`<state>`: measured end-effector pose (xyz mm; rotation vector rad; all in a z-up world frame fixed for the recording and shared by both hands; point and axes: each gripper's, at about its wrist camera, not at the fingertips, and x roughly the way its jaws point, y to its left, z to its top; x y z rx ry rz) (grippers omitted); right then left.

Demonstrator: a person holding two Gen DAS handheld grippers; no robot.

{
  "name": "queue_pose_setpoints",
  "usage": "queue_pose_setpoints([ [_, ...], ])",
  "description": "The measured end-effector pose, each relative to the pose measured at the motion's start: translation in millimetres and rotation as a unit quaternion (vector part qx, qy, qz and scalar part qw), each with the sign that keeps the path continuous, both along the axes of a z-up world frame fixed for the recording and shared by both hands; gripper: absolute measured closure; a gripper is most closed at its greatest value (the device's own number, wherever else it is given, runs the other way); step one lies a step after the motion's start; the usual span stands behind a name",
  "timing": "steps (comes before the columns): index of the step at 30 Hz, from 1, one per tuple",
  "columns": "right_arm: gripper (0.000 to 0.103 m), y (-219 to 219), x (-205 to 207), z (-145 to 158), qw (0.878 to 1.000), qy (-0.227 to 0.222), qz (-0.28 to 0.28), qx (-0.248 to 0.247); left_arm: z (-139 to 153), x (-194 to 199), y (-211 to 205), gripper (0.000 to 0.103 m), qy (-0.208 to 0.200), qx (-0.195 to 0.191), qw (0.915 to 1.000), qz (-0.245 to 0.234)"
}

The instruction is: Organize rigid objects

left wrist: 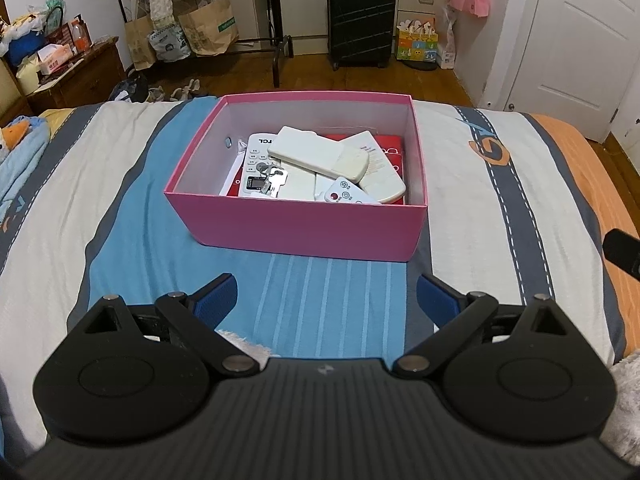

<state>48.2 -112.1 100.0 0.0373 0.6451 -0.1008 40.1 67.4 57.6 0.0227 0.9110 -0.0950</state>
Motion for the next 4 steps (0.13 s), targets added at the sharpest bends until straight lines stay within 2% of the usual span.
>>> queue_pose_setpoints([
  [4,0.003,-0.1,-0.6,0.3,1.000,0.000,-0.002,0.000,-0.5,0.6,0.8,0.006,0.001,-0.001,1.0000,0.000],
])
